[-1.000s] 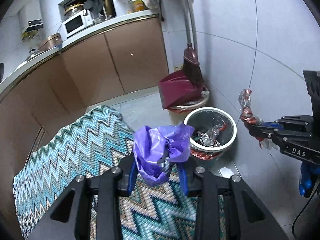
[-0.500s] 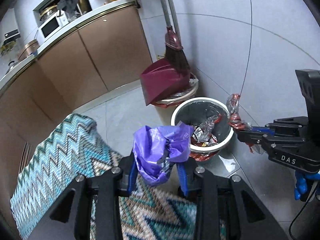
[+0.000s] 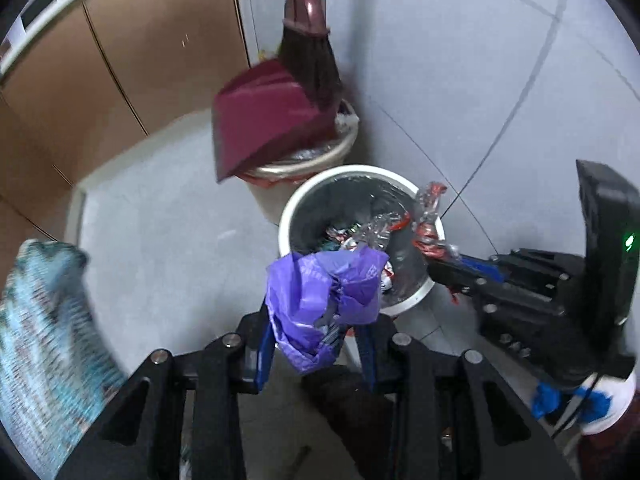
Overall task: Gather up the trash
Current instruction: 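Carry the purple wrapper and red plastic bag to the bin and release both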
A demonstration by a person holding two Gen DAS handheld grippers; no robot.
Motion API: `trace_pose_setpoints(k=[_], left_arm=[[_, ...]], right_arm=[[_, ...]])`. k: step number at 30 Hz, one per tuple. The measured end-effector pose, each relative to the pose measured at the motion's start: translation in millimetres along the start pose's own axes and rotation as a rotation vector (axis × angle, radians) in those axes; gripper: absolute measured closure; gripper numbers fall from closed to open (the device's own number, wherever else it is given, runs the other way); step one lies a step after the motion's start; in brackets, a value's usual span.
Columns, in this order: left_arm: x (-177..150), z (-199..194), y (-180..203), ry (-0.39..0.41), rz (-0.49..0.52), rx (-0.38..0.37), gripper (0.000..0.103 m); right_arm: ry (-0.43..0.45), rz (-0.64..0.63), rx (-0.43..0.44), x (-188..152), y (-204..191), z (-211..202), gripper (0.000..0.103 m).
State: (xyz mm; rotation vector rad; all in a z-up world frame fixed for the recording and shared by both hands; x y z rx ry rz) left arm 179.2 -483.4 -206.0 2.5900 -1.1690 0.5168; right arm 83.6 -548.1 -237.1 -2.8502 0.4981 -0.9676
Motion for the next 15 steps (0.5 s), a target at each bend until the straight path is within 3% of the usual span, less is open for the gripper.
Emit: trace_pose_setpoints(k=[5, 11, 15], left_arm=[[23, 46, 10, -0.055, -0.010, 0.009, 0.065], [41, 74, 14, -0.058, -0.084, -0.014, 0.051], [49, 66, 15, -0.026, -0.118, -0.043, 0.050]], right_arm=[[-0.069, 0.017, -0.060, 6, 26, 42, 0.090], [-0.099, 0.042, -0.089, 9, 48, 69, 0.052], [-0.092, 0.068, -0.104, 5, 53, 62, 0.051]])
Point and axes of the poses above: each gripper's, at about its wrist camera, not at the fingertips, and z roughly the way its jaws point, y to its right, x to its top, the point moved 7 cm from there along z, roughly the way its jaws point, and after that the axes turned 11 degrees about -z, right-handed, at the moved point
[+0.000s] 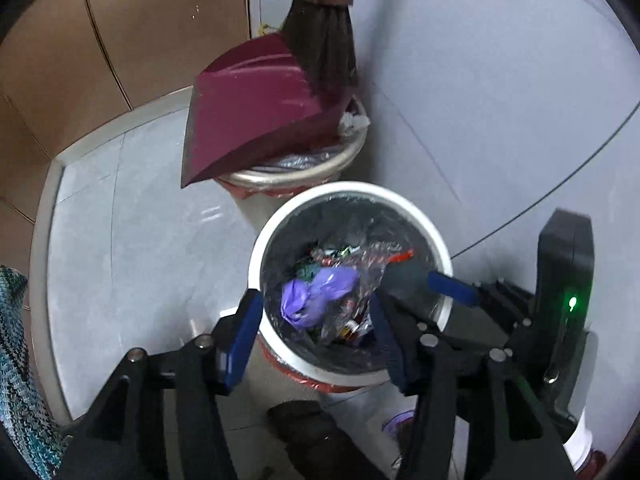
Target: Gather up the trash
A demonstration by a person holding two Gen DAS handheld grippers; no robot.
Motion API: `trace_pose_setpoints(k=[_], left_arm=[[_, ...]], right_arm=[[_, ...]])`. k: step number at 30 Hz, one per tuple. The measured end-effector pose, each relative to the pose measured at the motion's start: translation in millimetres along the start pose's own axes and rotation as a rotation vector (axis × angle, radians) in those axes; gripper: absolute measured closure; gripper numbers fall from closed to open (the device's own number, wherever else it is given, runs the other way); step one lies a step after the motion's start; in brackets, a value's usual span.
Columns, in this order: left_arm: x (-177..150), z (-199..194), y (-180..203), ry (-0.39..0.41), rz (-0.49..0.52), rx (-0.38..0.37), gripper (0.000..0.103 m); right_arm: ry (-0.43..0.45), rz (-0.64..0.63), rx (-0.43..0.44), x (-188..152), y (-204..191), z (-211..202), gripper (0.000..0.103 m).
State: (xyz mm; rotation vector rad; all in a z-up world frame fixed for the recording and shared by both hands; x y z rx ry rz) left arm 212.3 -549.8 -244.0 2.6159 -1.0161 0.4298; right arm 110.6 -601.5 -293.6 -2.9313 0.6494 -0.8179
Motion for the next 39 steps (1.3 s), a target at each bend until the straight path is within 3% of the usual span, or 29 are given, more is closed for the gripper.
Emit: trace_pose_setpoints(k=[7, 14, 22, 26, 30, 39], left_arm=[[-6, -69, -2, 0.154, -0.021, -0.028, 0.050], [-58, -161, -22, 0.292, -0.037, -0.004, 0.050], [-144, -260, -85, 0.418, -0.116, 0.111, 0.042], [-191, -309, -121, 0.482, -0.171, 0.180, 0.039], [-227, -348, -146, 0.551, -0.201, 0.239, 0.036], [-290, -404, -178, 0.674, -0.247, 0.349, 0.034]], right_arm=[[0.066, -0.022, -0.055, -8, -17, -54, 0.048], [0.179, -0.118, -0.099, -27, -69, -143, 0.034], [0.298, -0.199, -0.088, -51, -136, -231, 0.023], [0.362, -0.258, -0.073, -62, -178, -268, 0.010], [0.409, -0.301, -0.082, -75, -211, -291, 0.001], [0.468, -0.399, -0.093, -96, -273, -311, 0.000]])
Point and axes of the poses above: each gripper's, at about its wrist camera, not at the fingertips, and z roughly the way its jaws point, y to its right, x to its top, the point moved 7 cm from there along z, roughly the way its jaws point, and after that the axes turned 11 degrees about -z, right-handed, at the moved point
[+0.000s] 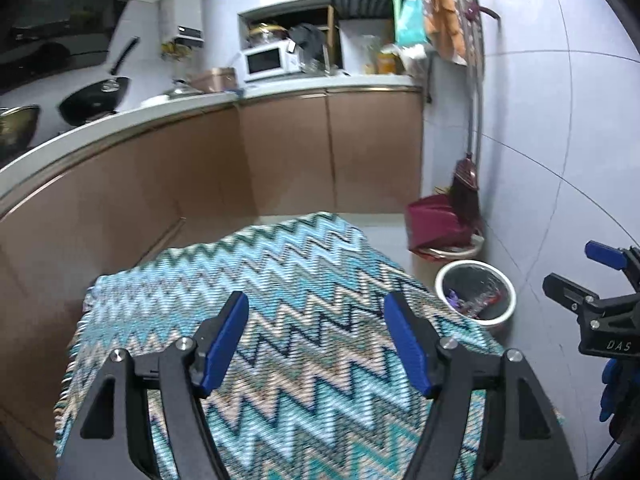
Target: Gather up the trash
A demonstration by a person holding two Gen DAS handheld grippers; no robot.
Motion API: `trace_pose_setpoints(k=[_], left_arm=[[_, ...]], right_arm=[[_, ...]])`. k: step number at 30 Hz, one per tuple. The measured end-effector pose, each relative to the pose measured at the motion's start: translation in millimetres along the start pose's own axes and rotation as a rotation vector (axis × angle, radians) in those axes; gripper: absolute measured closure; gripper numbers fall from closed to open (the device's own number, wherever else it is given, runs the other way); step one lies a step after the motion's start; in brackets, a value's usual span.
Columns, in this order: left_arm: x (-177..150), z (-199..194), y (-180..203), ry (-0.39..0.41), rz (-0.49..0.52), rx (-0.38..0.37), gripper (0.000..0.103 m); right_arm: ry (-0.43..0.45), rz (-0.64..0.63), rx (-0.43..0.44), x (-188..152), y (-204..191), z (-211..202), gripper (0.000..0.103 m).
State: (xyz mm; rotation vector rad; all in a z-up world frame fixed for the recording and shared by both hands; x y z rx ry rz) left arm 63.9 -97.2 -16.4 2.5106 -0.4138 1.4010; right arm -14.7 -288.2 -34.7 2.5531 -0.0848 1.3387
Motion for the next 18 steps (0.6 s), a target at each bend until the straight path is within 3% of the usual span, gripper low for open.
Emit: trace_pose_setpoints(k=[5, 11, 18], left_arm=[[-6, -17, -25, 0.045, -0.039, 0.068, 0.032], [-7, -14, -34, 0.054, -0.070, 0.088, 0.027], [-10, -2, -26, 0.055, -0.076, 0.095, 0.024]], right_arm=[[0.052, -0.031, -0.027, 10, -19, -14, 0.000], [0.091, -0.057, -0.076, 15, -26, -24, 0.000], [0.049, -0.046, -0.098, -3, -14, -19, 0.000]])
Point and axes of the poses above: each gripper's, at about its wrist camera, not at the fingertips, and z roughly the way its jaws point, y to its right, x to its top, the point moved 7 cm from there along z, roughly the way its jaws point, and after that the axes turned 11 degrees about -z, right-handed, at the moved point
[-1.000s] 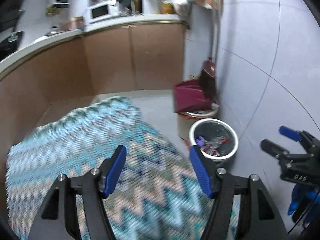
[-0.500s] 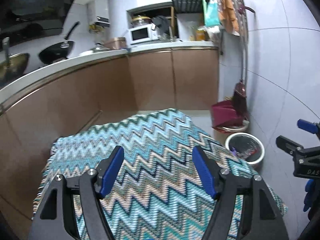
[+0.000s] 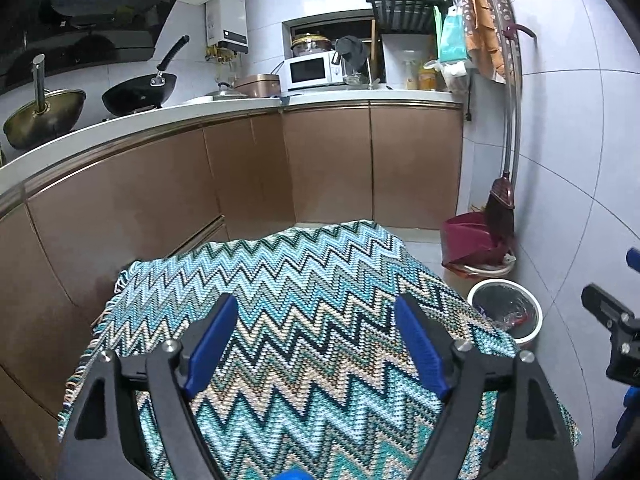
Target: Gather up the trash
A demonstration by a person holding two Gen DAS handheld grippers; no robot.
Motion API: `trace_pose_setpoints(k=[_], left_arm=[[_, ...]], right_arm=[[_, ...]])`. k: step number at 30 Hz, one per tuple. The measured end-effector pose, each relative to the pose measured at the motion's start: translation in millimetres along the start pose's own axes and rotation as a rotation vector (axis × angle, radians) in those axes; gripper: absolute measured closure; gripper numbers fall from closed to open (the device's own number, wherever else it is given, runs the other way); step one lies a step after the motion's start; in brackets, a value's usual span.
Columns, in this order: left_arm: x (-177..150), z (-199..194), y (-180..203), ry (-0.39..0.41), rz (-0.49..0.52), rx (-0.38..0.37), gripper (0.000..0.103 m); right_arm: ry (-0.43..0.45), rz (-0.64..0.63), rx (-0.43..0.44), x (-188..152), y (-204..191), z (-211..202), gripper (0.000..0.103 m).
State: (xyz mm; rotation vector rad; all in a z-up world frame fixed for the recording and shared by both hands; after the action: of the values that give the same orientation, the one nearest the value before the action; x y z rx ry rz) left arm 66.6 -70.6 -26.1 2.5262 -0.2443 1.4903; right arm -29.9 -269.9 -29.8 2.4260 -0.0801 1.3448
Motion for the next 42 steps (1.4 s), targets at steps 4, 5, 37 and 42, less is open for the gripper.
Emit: trace_pose_setpoints(k=[4, 5, 37, 42], left_arm=[[-1, 5, 9, 0.004, 0.013, -0.005, 0.024], [0, 6, 11, 0.004, 0.020, -0.007, 0.024], [12, 20, 32, 0.020, 0.047, -0.041, 0.020], [15, 19, 29, 0.025, 0.038, -0.034, 0.020]], right_arm=[[-0.030, 0.033, -0.008, -13, 10, 6, 0.000], [-0.032, 0.039, -0.010, -14, 13, 7, 0.000], [-0.013, 0.084, -0.039, -4, 42, 16, 0.000], [-0.010, 0.081, -0.038, -2, 43, 18, 0.000]])
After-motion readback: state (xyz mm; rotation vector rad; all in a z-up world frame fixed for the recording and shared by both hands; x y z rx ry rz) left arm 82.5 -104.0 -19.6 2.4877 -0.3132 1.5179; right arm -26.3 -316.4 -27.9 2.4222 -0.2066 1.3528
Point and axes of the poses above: each gripper's, at about its wrist camera, not at the fingertips, and z roughly the way its jaws point, y to its right, x to its top, the point moved 7 cm from there along z, roughly the way its jaws point, and after that the axes turned 11 degrees about -z, right-handed, at the moved point
